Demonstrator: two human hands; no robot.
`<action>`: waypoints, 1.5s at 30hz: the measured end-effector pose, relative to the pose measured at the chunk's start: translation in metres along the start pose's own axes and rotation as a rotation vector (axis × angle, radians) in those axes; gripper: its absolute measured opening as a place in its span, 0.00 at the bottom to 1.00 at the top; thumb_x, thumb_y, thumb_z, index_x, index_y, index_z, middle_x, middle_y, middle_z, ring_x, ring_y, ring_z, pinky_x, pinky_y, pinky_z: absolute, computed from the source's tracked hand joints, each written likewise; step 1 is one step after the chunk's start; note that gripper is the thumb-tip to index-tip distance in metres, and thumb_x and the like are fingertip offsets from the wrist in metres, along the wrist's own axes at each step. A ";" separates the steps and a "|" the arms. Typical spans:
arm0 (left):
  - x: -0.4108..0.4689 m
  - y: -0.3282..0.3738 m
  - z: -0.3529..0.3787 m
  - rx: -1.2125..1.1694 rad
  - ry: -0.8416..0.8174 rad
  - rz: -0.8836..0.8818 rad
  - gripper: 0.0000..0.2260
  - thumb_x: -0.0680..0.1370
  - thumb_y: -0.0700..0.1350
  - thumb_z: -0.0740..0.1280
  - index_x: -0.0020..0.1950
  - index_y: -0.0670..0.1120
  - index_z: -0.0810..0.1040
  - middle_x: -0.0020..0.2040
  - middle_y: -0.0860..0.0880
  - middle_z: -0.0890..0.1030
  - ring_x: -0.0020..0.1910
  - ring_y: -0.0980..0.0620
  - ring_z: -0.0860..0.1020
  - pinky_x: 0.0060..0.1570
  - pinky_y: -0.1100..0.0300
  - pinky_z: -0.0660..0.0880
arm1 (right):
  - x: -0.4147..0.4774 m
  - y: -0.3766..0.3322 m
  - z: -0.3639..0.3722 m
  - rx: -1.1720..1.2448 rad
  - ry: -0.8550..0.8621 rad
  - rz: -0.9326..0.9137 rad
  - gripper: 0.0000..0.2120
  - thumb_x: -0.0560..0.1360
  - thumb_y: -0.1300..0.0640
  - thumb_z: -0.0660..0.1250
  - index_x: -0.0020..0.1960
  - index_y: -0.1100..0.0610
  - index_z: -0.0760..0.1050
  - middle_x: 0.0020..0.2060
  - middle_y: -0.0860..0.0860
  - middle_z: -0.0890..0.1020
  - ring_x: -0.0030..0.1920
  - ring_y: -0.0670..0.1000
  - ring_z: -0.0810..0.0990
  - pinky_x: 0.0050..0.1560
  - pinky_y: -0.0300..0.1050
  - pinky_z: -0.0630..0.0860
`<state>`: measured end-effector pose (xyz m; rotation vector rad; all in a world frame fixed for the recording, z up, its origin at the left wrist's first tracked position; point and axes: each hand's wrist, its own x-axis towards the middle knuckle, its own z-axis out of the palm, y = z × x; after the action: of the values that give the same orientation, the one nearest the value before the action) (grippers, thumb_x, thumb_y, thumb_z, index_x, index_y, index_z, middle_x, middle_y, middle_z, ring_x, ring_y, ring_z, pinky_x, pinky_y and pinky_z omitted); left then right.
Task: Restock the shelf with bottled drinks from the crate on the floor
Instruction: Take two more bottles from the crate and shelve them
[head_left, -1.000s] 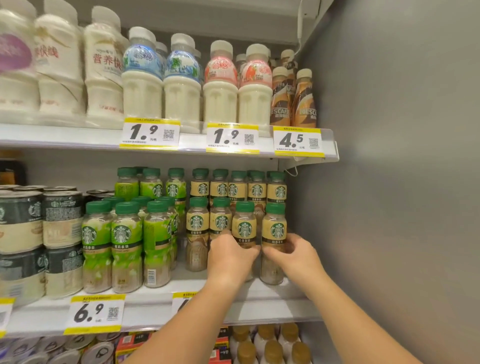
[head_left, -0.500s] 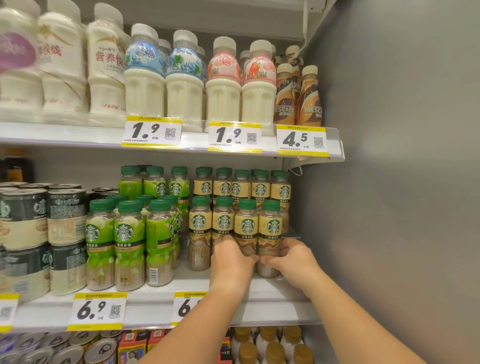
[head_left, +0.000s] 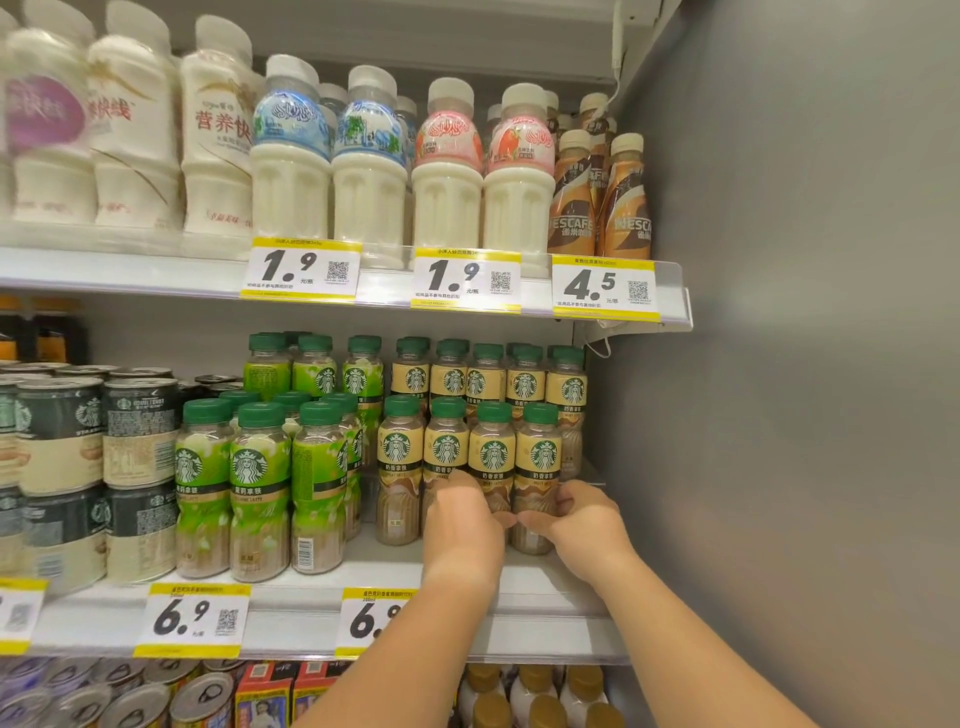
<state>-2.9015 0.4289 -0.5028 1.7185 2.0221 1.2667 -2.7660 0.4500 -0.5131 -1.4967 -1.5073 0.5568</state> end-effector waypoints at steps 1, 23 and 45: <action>0.000 0.000 0.000 0.007 0.001 0.000 0.18 0.75 0.47 0.76 0.58 0.41 0.75 0.54 0.42 0.83 0.54 0.42 0.82 0.42 0.57 0.73 | 0.000 0.001 0.000 0.004 0.002 0.005 0.20 0.70 0.51 0.78 0.56 0.57 0.76 0.51 0.51 0.81 0.50 0.53 0.79 0.48 0.44 0.74; -0.014 -0.025 -0.040 0.409 -0.228 0.291 0.31 0.76 0.62 0.67 0.70 0.43 0.68 0.66 0.43 0.72 0.65 0.41 0.73 0.59 0.47 0.75 | -0.037 -0.012 0.002 -0.735 -0.008 -0.069 0.38 0.74 0.28 0.52 0.74 0.51 0.64 0.70 0.54 0.74 0.67 0.58 0.74 0.64 0.57 0.74; -0.102 -0.174 -0.088 0.556 -0.147 0.776 0.39 0.78 0.69 0.47 0.82 0.46 0.54 0.81 0.38 0.55 0.79 0.35 0.56 0.73 0.34 0.57 | -0.217 0.005 0.084 -0.935 0.224 -0.221 0.38 0.76 0.36 0.48 0.79 0.58 0.59 0.78 0.61 0.59 0.78 0.63 0.57 0.76 0.62 0.54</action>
<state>-3.0502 0.3057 -0.6084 2.9429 1.7652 0.6863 -2.8661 0.2689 -0.6189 -1.9333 -1.8128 -0.5234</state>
